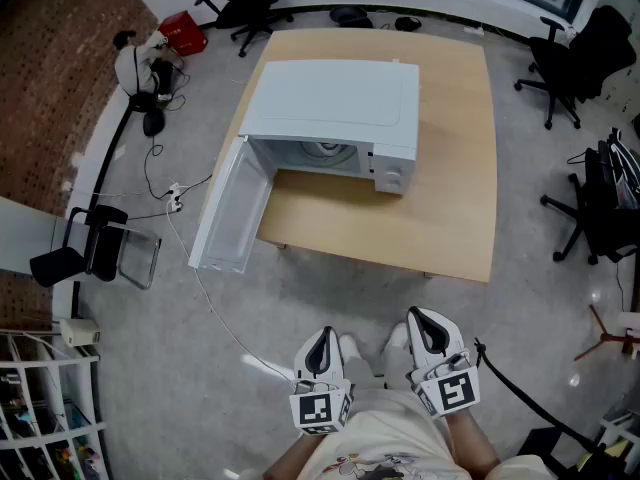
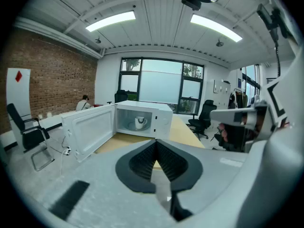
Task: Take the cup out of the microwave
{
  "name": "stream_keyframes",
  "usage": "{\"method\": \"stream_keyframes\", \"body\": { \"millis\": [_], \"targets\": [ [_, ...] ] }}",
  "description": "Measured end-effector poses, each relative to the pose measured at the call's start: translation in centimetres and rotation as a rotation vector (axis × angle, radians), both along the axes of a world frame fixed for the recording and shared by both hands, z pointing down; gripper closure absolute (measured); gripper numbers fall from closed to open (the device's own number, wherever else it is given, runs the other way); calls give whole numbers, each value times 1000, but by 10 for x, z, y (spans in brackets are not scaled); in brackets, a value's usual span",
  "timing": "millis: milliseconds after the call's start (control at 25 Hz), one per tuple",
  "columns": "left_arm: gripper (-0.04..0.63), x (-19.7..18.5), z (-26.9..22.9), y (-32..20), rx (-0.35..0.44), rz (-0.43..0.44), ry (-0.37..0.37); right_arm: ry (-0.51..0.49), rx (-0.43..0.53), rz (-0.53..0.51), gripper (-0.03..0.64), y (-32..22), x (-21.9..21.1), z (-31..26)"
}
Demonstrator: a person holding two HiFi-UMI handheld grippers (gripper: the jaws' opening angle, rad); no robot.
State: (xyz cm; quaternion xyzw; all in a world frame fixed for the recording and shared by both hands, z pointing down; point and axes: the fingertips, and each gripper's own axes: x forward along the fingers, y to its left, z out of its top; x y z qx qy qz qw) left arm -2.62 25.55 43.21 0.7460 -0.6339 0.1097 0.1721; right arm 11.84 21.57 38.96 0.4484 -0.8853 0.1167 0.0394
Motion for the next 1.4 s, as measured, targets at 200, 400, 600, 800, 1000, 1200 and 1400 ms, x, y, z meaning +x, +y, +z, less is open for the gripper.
{"method": "stream_keyframes", "body": {
  "millis": [200,400,600,800,1000,1200,1400],
  "targets": [
    [594,20,-28,26,49,99,10,-9,-37,-10,609,31,-35,9],
    [594,8,-30,33,63,108,15,12,-36,-10,609,38,-48,13],
    [594,3,-32,32,75,74,18,9,-49,-33,609,44,-45,11],
    [594,12,-36,20,108,55,31,-21,-62,-34,609,37,-25,11],
    [594,21,-31,12,108,27,37,-32,-25,-78,609,28,-21,5],
    [594,23,-36,-2,95,38,31,-49,-49,-80,609,7,-22,7],
    [594,-10,-17,-38,47,14,57,-28,-74,-73,609,-37,-46,19]
  ]
}}
